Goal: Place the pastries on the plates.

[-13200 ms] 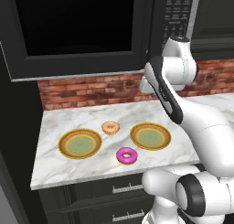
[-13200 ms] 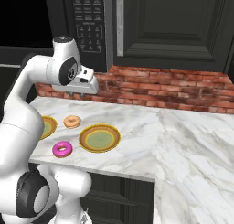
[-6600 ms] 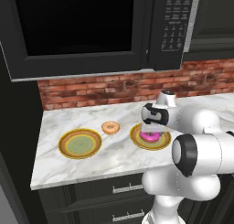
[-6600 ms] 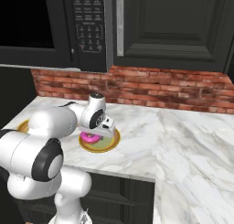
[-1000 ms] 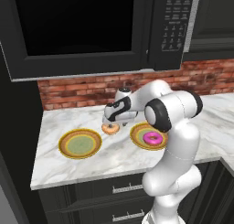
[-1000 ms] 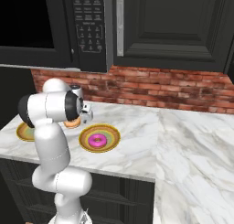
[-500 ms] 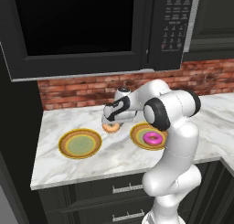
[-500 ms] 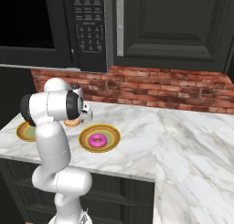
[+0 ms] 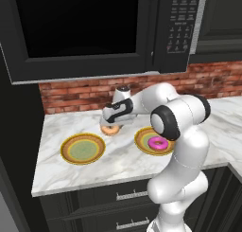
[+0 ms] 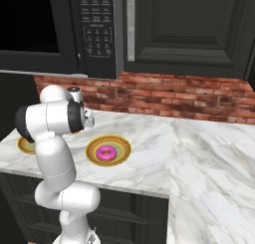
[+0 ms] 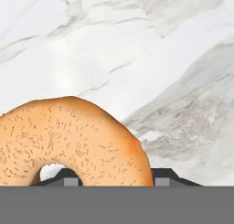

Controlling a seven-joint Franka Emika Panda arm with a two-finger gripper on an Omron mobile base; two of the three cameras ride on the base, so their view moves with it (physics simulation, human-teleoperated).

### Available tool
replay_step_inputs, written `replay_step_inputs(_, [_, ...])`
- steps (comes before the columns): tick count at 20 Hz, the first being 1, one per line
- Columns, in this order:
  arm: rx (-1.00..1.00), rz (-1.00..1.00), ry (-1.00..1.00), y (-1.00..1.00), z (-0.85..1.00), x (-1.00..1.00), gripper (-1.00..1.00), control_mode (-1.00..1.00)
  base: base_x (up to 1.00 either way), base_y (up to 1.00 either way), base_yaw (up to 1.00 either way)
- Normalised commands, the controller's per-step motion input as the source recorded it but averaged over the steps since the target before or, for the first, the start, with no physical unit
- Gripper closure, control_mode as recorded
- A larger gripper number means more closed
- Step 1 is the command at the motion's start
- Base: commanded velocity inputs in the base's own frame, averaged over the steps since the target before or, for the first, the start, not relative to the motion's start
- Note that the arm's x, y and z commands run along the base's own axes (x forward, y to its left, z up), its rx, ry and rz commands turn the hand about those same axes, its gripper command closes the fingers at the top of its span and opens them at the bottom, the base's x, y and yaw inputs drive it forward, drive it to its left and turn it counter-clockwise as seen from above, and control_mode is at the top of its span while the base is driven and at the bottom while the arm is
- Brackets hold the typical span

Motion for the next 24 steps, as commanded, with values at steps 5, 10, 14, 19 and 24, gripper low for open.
replay_step_inputs(5, [0.03,0.00,0.00,0.21,0.13,-0.38,1.00,-1.00,0.00,0.00,0.00])
replay_step_inputs(10, [0.01,0.00,0.00,0.28,0.08,-0.54,1.00,-1.00,0.00,0.00,0.00])
replay_step_inputs(14, [0.00,0.00,0.00,0.44,0.00,-0.46,1.00,-1.00,0.00,0.00,0.00])
replay_step_inputs(19, [0.00,0.00,0.00,0.61,0.02,-0.12,1.00,-1.00,0.00,0.00,0.00])
replay_step_inputs(24, [0.00,0.00,0.05,0.52,0.00,0.00,1.00,-1.00,0.00,0.00,0.00])
